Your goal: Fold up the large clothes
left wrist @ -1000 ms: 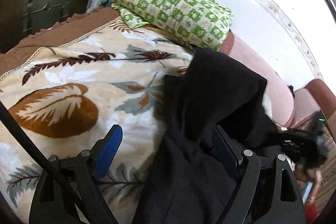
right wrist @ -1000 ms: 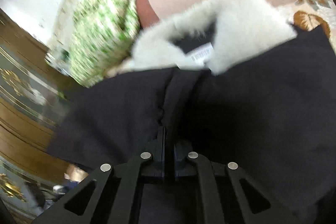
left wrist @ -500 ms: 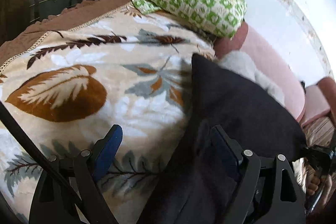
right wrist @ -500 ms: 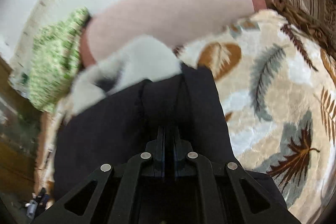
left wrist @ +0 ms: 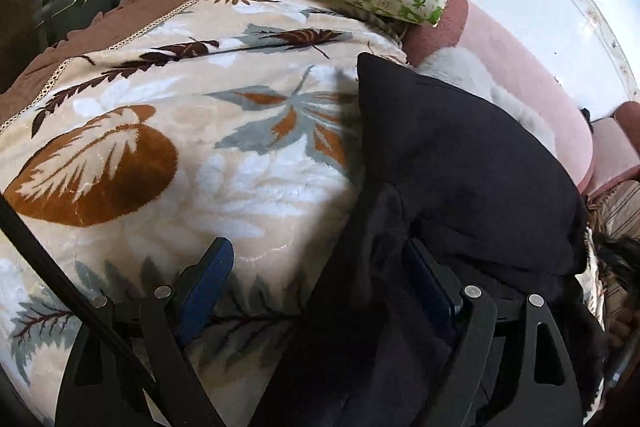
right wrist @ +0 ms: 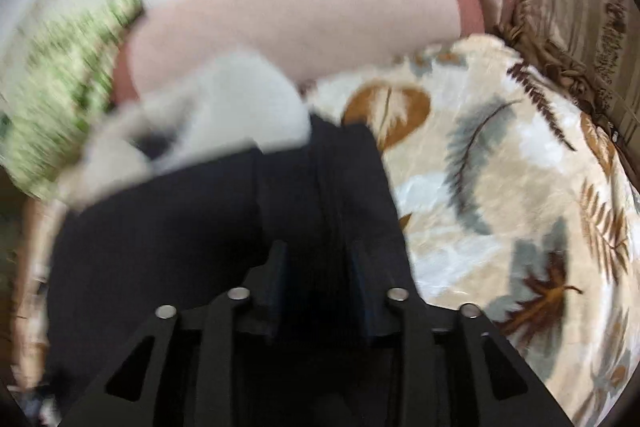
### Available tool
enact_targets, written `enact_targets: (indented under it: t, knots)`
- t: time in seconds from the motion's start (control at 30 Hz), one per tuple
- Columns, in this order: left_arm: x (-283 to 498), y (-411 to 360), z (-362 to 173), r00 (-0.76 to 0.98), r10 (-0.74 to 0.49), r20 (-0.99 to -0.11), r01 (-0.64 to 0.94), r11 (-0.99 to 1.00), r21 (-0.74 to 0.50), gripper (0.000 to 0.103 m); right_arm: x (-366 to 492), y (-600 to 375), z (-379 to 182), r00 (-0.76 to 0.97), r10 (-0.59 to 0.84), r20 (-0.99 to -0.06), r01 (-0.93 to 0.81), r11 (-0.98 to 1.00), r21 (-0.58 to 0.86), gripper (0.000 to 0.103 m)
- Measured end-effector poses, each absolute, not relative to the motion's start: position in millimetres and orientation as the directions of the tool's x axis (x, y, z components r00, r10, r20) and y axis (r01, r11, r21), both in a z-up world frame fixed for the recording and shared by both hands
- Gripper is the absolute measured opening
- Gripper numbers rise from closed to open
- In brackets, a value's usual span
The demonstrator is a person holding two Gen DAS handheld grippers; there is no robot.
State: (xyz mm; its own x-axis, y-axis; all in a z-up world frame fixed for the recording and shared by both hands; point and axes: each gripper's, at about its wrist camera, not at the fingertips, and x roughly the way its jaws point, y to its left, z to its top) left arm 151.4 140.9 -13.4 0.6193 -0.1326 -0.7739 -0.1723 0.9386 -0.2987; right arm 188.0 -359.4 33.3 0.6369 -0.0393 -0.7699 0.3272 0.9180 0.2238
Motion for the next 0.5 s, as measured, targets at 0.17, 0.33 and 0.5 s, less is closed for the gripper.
enact_targets:
  t: [0.17,0.33,0.5]
  knots:
    - [133.3,136.1,0.8,0.679,-0.07,-0.73,-0.176,0.951,-0.255,0.085,98.7,-402.9,95.7,0.722,0.009,-0.692,0.284,0.908,0.308,0.064]
    - [108.2,120.4,12.7,0.679,-0.086,-0.729,-0.124,0.965,-0.23,0.085,9.6,-450.0,83.4,0.686,-0.064,-0.724,0.362,0.894,0.264,0.064]
    - [73.0,126.2,3.6,0.617,-0.159,-0.771,-0.129,0.945,-0.299,0.085,-32.6,-458.2,39.3,0.677,0.053,-0.734,0.344,0.859,0.379,0.064]
